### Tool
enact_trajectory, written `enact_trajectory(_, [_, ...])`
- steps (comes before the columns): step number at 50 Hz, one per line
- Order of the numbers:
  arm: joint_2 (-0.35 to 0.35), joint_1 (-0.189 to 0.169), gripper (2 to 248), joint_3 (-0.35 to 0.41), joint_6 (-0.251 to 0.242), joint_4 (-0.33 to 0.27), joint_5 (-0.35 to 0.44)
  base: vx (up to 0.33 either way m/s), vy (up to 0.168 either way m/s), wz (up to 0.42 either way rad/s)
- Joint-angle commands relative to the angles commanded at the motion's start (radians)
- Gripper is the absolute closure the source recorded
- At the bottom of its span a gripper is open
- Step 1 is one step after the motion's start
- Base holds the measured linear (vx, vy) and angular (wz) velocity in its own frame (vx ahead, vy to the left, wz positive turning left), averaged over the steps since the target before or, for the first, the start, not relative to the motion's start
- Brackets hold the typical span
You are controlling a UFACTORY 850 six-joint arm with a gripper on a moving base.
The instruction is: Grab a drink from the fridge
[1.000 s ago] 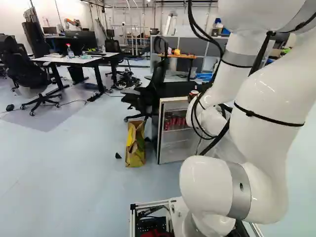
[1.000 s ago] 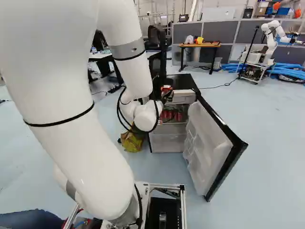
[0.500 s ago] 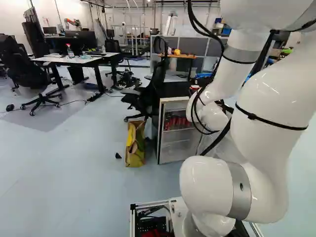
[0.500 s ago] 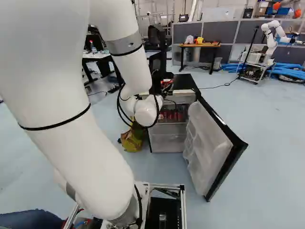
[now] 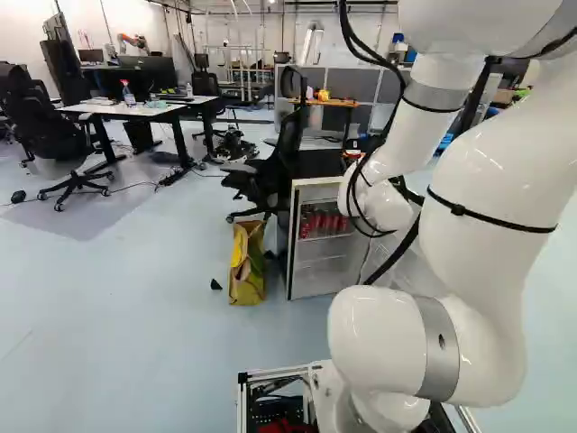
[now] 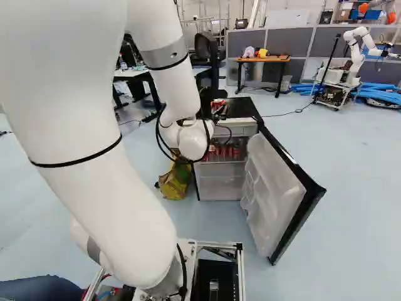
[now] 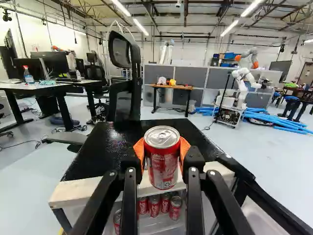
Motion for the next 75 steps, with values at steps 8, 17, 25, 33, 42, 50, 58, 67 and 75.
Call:
enact_trajectory(8, [-0.018, 0.008, 158, -0.02, 0.0, 0.0, 0.0, 0.0, 0.0, 0.0])
enact_trajectory(17, [-0.039, 0.017, 158, -0.044, 0.0, 0.0, 0.0, 0.0, 0.0, 0.0])
enact_trajectory(25, [-0.057, 0.026, 158, -0.064, 0.0, 0.0, 0.0, 0.0, 0.0, 0.0])
enact_trajectory(33, [-0.075, 0.036, 158, -0.084, 0.0, 0.0, -0.001, 0.0, 0.0, 0.0])
enact_trajectory(42, [-0.094, 0.048, 158, -0.107, 0.0, 0.003, -0.011, 0.0, 0.0, 0.0])
enact_trajectory(50, [-0.112, 0.056, 158, -0.128, 0.0, 0.01, -0.025, 0.0, 0.0, 0.0])
enact_trajectory(58, [-0.131, 0.063, 158, -0.15, 0.0, 0.016, -0.04, 0.0, 0.0, 0.0])
enact_trajectory(67, [-0.151, 0.07, 158, -0.174, 0.0, 0.024, -0.057, 0.0, 0.0, 0.0])
enact_trajectory(75, [-0.169, 0.077, 158, -0.196, 0.0, 0.031, -0.07, 0.0, 0.0, 0.0])
